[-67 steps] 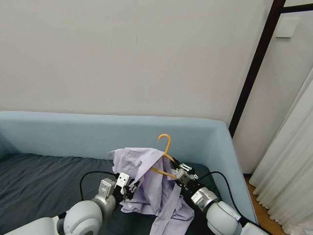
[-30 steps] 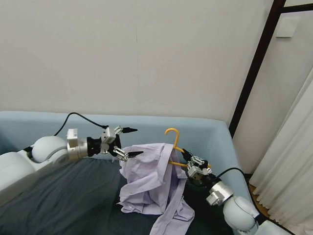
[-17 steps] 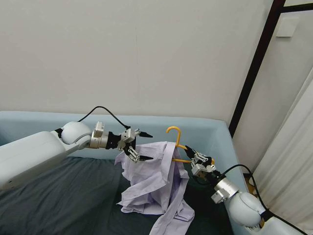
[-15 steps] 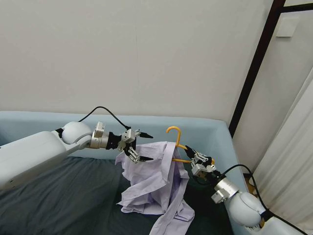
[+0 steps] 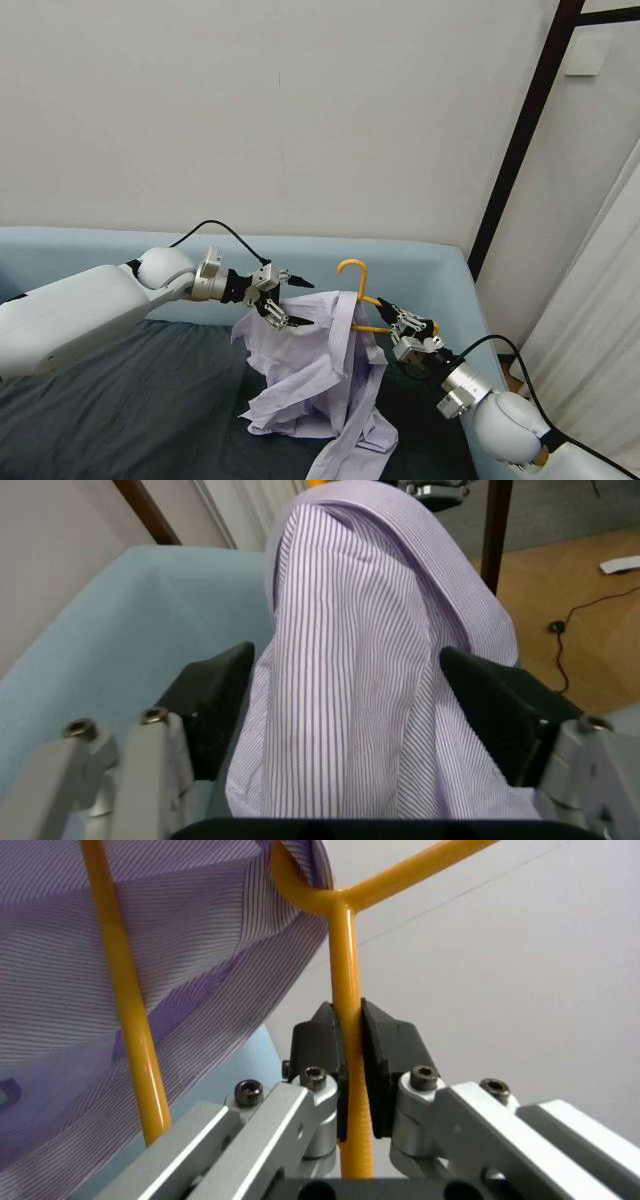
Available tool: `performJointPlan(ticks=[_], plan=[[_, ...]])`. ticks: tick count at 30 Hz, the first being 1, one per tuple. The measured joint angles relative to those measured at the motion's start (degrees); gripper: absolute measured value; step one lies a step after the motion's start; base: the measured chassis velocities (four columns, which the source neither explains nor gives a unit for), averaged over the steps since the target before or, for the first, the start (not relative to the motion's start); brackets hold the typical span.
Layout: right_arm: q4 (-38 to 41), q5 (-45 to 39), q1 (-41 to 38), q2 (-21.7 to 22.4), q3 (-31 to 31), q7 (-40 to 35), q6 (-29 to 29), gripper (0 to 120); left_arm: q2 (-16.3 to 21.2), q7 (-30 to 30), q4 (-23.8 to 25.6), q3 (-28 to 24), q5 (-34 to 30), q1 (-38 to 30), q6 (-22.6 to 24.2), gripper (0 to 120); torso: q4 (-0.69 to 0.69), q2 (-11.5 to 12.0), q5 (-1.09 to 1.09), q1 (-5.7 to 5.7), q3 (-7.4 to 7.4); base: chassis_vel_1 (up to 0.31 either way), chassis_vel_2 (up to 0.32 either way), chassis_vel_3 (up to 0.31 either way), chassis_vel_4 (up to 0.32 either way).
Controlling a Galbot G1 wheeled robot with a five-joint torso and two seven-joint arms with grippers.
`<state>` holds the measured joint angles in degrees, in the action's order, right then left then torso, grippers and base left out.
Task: Pick up the clothes from the sofa and hang them on the clothes hanger.
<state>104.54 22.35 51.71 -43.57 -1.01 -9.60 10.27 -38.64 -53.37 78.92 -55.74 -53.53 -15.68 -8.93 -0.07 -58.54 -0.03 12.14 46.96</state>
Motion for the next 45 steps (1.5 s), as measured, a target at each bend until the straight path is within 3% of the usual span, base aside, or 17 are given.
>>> performJointPlan(ticks=[10, 17, 30, 38, 45], plan=[[0.08, 0.95, 0.03, 0.17, -0.21, 0.15, 0.96, 4, -0.27, -3.23, -0.88, 0.02, -1.73, 0.23, 1.45, 31, 0.01, 0.0, 0.0, 0.0, 0.0, 0.0, 0.0, 0.0, 0.0], [-0.39, 6.4, -0.57, -0.61, 0.4, -0.59, 4.65, 4, -0.61, -4.6, -1.51, -0.29, -4.38, 0.24, 3.26, 8, 0.0, 0.0, 0.0, 0.0, 0.0, 0.0, 0.0, 0.0, 0.0], [0.34, 3.59, -0.67, -0.73, -0.34, -1.01, 3.27, 4, 0.33, -5.07, -1.42, 0.05, -4.24, 0.92, 2.75, 7, 0.01, 0.0, 0.0, 0.0, 0.0, 0.0, 0.0, 0.0, 0.0], [4.67, -8.19, 0.96, 0.05, -0.74, -3.36, -0.5, 34, 0.89, -4.16, -2.75, 1.55, -4.57, 1.6, 2.12, 7, -0.01, 0.0, 0.01, 0.0, 0.0, 0.0, 0.0, 0.0, 0.0], [8.28, -11.83, 5.59, 1.58, 1.78, -4.41, -0.63, 57, 1.08, -4.68, -5.11, 2.14, -4.6, 2.31, -1.48, 7, 0.01, 0.0, -0.01, 0.0, -0.01, 0.0, 0.0, 0.0, 0.0]])
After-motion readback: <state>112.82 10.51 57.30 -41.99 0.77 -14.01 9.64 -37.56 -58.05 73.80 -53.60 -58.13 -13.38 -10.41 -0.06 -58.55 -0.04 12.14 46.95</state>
